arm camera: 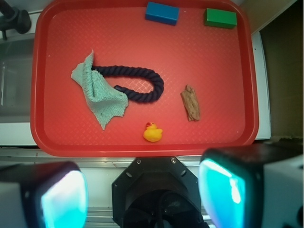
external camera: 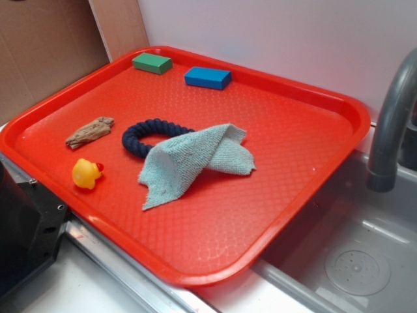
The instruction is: Grab the wood chip.
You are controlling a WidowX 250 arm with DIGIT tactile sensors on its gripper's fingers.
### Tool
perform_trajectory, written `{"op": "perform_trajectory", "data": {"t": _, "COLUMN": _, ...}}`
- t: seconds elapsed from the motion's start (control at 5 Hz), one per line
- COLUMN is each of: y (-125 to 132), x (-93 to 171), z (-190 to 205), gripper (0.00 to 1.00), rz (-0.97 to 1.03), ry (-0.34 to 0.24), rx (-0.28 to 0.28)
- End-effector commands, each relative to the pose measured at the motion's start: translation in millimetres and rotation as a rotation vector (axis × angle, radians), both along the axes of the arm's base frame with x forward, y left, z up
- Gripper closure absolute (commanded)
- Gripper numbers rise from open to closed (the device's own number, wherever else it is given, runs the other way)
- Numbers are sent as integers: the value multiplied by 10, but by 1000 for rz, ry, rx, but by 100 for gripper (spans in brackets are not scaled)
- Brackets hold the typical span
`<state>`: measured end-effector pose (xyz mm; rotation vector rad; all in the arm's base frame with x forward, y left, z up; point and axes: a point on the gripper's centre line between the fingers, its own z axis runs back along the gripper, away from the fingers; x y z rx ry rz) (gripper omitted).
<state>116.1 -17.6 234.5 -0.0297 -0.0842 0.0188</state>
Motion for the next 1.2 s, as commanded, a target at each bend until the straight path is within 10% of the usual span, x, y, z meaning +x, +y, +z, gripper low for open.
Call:
{"op": "perform_trajectory", "data": {"t": 0.0, "y": 0, "x": 0, "z": 0, "gripper": 0, "rz": 0, "ry": 0, "rx": 0}}
{"op": "perform_trajectory", "data": {"t": 0.4, "y": 798, "x": 341, "z": -912, "gripper": 0, "rz": 12, "ry": 62, "rx": 87}}
{"op": "perform_trajectory", "data": {"t": 1.0, "y": 892, "x": 419, "z": -1893, "gripper": 0, "rz": -142, "ry": 106, "rx": 123}}
